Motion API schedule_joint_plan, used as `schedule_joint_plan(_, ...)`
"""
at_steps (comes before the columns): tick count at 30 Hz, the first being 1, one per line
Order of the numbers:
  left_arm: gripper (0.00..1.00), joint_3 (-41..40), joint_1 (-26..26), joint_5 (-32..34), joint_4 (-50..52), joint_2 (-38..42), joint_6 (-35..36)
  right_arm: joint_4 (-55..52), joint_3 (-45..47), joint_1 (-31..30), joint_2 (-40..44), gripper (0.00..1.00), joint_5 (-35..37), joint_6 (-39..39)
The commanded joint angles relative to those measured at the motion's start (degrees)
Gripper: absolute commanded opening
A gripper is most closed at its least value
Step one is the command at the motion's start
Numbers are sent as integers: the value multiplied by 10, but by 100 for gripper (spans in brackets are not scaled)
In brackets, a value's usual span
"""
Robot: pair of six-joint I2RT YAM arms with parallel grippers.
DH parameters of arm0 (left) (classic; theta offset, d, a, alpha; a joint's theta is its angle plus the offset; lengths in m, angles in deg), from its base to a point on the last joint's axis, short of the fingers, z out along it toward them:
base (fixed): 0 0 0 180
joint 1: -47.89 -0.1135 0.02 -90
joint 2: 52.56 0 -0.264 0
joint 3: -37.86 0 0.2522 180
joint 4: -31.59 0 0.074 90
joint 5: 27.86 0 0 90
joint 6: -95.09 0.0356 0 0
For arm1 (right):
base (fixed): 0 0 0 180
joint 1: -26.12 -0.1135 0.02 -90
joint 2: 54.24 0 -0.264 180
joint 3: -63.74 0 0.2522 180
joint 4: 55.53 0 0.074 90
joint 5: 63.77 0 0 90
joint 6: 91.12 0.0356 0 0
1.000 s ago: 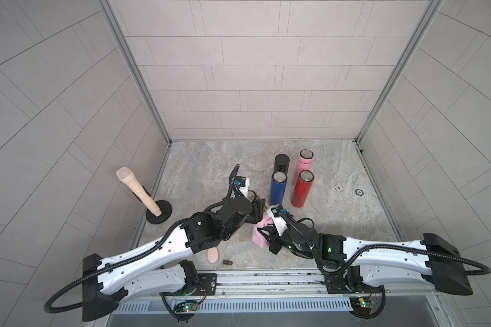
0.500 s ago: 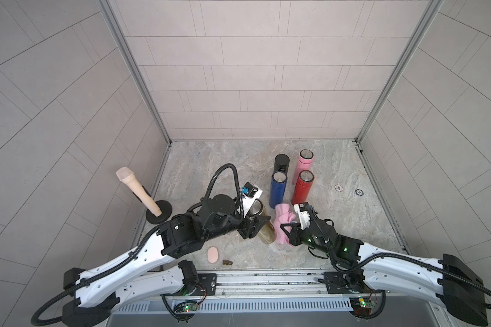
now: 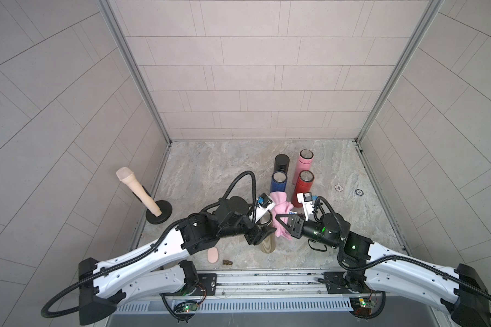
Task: Wipe the surface of the thermos
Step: Wipe the dirt from the surface of the thermos.
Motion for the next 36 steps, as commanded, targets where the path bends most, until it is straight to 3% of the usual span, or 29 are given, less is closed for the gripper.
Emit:
schedule_joint_plan(1,0,-9,5,-3,-66,-1,24,57,-39,2,7,0,-31,17)
schedule_joint_plan(7,0,-12,4,0,-80,-6,26,45,-59,2,-11,0,-40,-6)
schedule_joint_plan(18,0,-21,4,69,-84,50,23,84,97,-3,-24,0,9,30)
schedule_joint_plan(26,0,-3,3,100,-76,24,-35,28,35,-3,41,0,-1,-25)
schedule_joint_plan(31,0,-10,4,157,-96,22,-78,26,-1,-9,26,0,-21,-40)
schedule_joint_plan(36,0,-12,4,242,-108,45,-123,20,40,-34,-13,0,9,-28)
